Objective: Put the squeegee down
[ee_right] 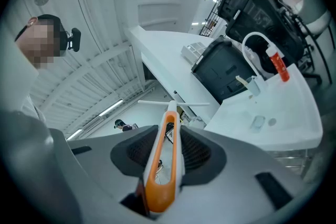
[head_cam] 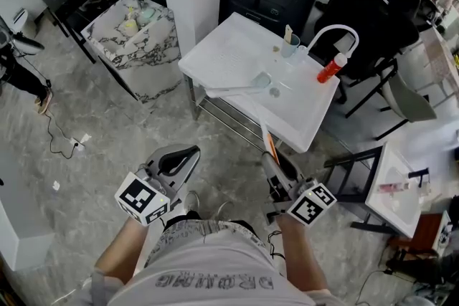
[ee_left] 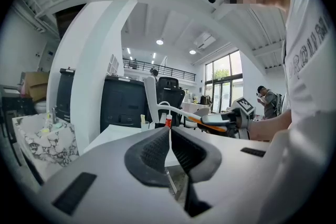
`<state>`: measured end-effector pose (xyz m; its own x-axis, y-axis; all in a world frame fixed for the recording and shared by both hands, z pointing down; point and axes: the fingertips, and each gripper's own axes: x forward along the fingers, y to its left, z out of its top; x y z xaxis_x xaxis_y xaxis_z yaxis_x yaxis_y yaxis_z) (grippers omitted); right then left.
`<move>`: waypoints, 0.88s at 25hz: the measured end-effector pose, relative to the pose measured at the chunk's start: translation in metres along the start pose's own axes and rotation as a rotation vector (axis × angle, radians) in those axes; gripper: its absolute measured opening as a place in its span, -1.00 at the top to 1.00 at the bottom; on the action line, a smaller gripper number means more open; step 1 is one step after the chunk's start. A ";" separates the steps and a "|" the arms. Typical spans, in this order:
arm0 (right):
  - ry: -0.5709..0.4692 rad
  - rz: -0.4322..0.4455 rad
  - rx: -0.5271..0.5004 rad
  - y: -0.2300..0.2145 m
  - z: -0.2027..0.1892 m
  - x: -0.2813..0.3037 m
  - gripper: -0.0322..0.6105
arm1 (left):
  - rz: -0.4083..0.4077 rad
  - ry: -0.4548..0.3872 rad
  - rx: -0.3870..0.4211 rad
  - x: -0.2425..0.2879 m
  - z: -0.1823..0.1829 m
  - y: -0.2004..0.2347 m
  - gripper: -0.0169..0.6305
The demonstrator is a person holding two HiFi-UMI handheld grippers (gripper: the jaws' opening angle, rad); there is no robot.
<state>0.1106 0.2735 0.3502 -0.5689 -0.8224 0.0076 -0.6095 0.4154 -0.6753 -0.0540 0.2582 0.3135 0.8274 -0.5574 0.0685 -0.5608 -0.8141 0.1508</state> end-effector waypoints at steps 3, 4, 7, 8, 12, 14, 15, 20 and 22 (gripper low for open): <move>0.006 -0.001 0.000 -0.004 0.001 -0.002 0.46 | 0.004 0.002 0.003 0.004 0.000 -0.003 0.86; 0.007 -0.001 0.000 -0.005 0.002 -0.004 0.46 | 0.005 0.002 0.003 0.006 0.000 -0.004 0.86; 0.007 0.005 -0.004 -0.008 0.005 -0.008 0.46 | 0.010 -0.001 0.005 0.009 -0.001 -0.008 0.86; 0.008 0.006 -0.006 -0.010 0.005 -0.010 0.46 | 0.012 -0.001 0.005 0.011 -0.002 -0.010 0.86; 0.017 0.008 -0.007 -0.016 0.007 -0.018 0.46 | 0.018 -0.002 0.005 0.016 -0.004 -0.018 0.86; 0.023 0.010 -0.007 -0.019 0.006 -0.022 0.46 | 0.021 -0.005 0.005 0.018 -0.006 -0.022 0.86; 0.026 0.011 -0.007 -0.020 0.006 -0.024 0.46 | 0.023 -0.006 0.005 0.019 -0.007 -0.025 0.86; 0.031 0.021 -0.011 -0.027 0.011 -0.035 0.46 | 0.033 -0.004 0.009 0.026 -0.009 -0.039 0.86; 0.033 0.026 -0.011 -0.029 0.011 -0.038 0.46 | 0.038 -0.004 0.011 0.028 -0.011 -0.043 0.86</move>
<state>0.1561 0.2883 0.3617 -0.6028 -0.7978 0.0148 -0.6000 0.4410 -0.6675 -0.0064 0.2793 0.3194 0.8052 -0.5887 0.0706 -0.5924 -0.7938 0.1377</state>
